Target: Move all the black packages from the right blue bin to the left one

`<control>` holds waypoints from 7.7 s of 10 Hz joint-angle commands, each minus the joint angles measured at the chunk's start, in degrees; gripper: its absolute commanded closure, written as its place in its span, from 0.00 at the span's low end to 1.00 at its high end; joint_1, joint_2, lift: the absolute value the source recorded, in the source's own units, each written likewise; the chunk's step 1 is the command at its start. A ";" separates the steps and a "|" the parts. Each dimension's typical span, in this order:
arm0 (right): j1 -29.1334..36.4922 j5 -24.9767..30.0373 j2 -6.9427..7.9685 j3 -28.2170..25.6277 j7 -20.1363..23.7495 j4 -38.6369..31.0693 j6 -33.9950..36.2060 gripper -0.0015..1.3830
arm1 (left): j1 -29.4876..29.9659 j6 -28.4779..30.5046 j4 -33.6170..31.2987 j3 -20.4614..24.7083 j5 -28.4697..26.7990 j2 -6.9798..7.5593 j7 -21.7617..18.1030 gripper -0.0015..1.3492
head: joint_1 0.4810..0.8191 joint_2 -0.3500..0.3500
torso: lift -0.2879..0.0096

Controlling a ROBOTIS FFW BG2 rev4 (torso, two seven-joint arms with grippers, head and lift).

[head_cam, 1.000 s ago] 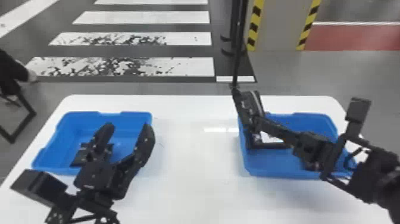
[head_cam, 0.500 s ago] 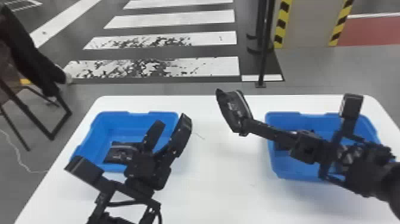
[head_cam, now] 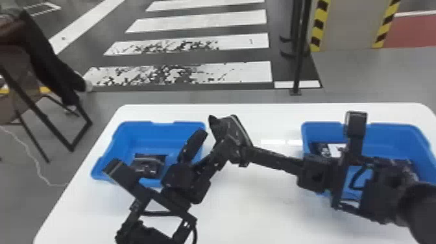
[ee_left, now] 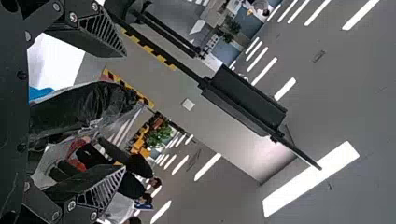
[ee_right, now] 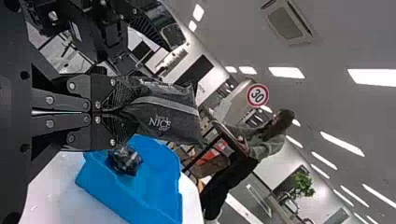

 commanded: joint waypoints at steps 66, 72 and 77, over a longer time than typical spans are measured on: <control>3.27 -6.30 3.08 -5.37 -15.34 -0.16 -5.87 0.87 | -1.30 -13.53 5.27 -7.18 -9.71 2.20 4.83 0.13 | 0.63 0.66 | 0.50; 2.42 -9.84 2.81 -0.45 -15.25 0.12 -6.01 0.87 | -1.44 -9.60 5.27 -6.38 -11.65 2.03 4.66 0.13 | 0.63 0.70 | 0.50; 2.00 -10.29 2.72 0.00 -15.16 0.27 -6.15 0.87 | -0.17 -4.39 0.91 -3.98 -17.14 1.76 6.77 0.89 | 0.63 0.74 | 0.50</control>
